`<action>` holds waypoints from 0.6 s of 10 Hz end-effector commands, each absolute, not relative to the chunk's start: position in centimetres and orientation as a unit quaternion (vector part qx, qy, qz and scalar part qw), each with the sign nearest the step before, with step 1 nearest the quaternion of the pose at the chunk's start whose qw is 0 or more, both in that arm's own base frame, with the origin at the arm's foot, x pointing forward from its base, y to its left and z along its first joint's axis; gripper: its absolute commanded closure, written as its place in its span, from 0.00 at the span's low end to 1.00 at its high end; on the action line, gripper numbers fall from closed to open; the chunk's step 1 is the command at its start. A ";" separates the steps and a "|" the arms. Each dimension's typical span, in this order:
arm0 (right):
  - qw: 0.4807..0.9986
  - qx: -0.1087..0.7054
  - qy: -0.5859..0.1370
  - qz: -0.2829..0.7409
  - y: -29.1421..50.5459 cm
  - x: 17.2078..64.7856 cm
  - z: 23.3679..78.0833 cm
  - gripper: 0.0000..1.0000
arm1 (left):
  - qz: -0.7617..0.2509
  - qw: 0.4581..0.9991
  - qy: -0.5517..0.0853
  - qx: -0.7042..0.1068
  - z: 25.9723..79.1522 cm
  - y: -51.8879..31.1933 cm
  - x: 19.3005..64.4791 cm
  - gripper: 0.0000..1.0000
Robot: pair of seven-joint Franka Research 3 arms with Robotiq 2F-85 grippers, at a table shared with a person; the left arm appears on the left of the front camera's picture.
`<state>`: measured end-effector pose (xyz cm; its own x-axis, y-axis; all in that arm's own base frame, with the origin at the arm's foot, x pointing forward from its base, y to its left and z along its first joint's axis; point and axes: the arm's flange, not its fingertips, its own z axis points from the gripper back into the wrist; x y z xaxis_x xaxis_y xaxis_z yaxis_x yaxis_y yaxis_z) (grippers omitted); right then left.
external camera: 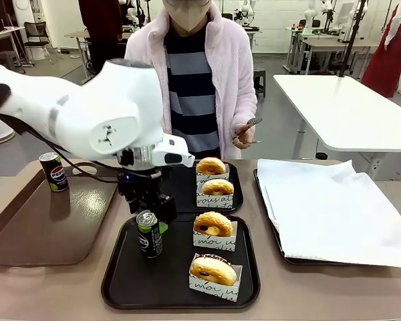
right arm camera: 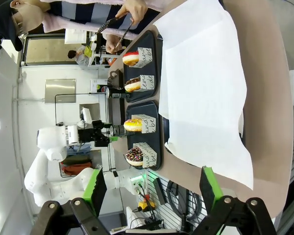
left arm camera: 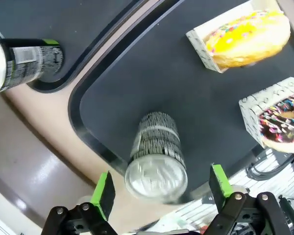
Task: Set up donuts and drinks on trays.
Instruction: Pick up one Pepsi coke from the Handle tray and place it on the Flat Tray without a Pepsi coke.
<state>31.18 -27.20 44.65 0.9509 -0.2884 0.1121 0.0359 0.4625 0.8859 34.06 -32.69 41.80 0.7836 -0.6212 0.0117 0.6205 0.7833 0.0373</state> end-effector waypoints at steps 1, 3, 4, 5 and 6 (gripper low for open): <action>0.843 0.514 -0.129 -0.093 -27.2 31.2 44.8 0.00 | -0.309 0.950 -0.035 0.009 47.2 -31.5 30.6 0.00; 0.843 0.514 -0.129 -0.093 -27.2 31.2 44.8 0.00 | -0.306 0.951 -0.049 -0.006 49.4 -29.6 28.8 0.00; 0.843 0.514 -0.129 -0.093 -27.2 31.2 44.8 0.00 | -0.293 0.954 -0.055 -0.009 49.5 -29.2 28.6 0.00; 0.843 0.514 -0.129 -0.093 -27.2 31.2 44.8 0.00 | -0.290 0.956 -0.048 -0.003 49.0 -28.8 28.6 0.00; 0.843 0.514 -0.129 -0.093 -27.2 31.2 44.8 0.00 | -0.305 0.951 -0.054 -0.002 50.9 -30.2 28.8 0.00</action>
<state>31.18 -27.19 44.64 0.9510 -0.2883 0.1119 0.0360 0.4624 0.8859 28.40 -29.34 50.65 0.8154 -0.5697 0.1028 0.5697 0.8212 0.0323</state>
